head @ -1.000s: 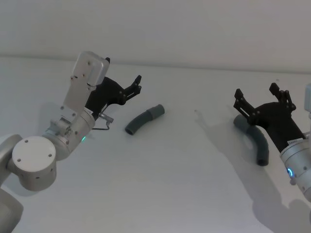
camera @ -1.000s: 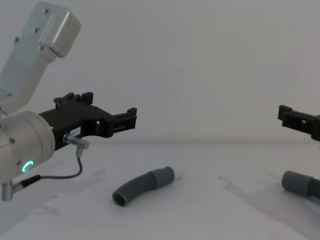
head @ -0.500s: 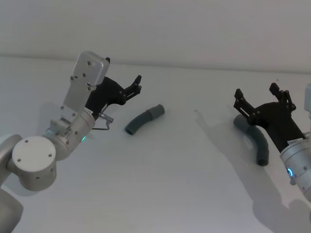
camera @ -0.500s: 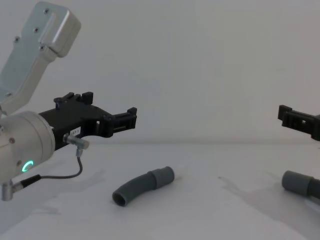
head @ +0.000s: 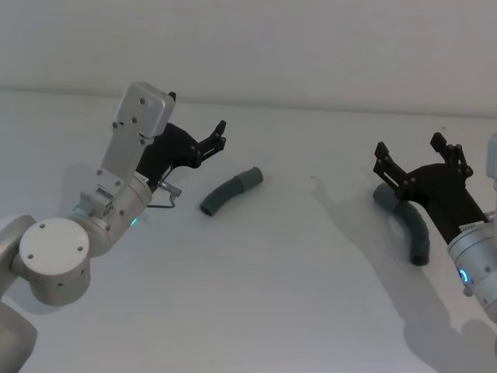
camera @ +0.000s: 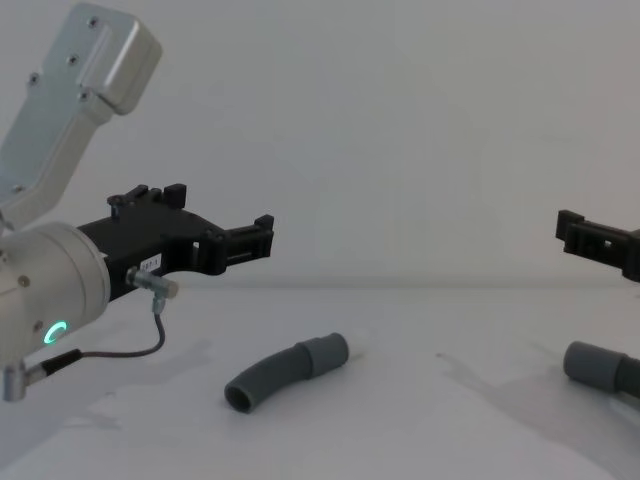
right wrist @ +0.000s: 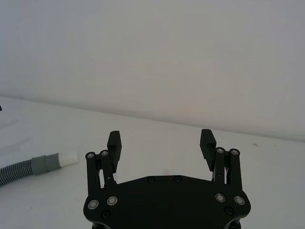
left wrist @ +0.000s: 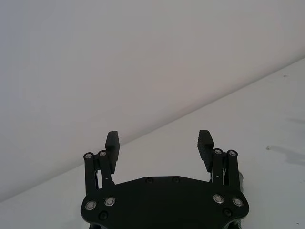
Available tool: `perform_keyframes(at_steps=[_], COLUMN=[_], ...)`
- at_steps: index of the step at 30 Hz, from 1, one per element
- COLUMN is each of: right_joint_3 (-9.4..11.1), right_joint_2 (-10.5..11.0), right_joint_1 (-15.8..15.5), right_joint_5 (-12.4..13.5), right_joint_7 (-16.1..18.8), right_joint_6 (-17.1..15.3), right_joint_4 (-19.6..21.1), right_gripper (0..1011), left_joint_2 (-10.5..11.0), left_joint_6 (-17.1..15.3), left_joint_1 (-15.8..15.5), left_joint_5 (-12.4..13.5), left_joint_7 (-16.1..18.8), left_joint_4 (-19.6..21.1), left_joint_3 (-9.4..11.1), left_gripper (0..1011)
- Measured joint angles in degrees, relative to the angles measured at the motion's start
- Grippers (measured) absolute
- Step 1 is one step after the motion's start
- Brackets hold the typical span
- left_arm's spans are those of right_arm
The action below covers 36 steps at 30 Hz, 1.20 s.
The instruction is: Use both hands to pick up one end of the pipe from the table, align the ends, and insert them.
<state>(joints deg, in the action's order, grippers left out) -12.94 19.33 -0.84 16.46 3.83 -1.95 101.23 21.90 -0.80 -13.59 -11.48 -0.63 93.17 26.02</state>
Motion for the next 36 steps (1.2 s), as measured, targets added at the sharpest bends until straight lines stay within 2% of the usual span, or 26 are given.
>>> perform_keyframes(at_steps=[36], right_joint_3=[0.00], right_joint_2=[0.00], right_joint_1=[0.00], right_joint_5=[0.00], right_joint_7=[0.00], right_joint_6=[0.00], right_joint_4=[0.00], right_gripper=[1004], left_joint_2=[-0.05], left_joint_6=[-0.09], left_joint_1=[-0.04], left_joint_5=[0.00], left_joint_7=[-0.08], left_joint_4=[0.00], left_joint_3=[0.00], left_gripper=[1001])
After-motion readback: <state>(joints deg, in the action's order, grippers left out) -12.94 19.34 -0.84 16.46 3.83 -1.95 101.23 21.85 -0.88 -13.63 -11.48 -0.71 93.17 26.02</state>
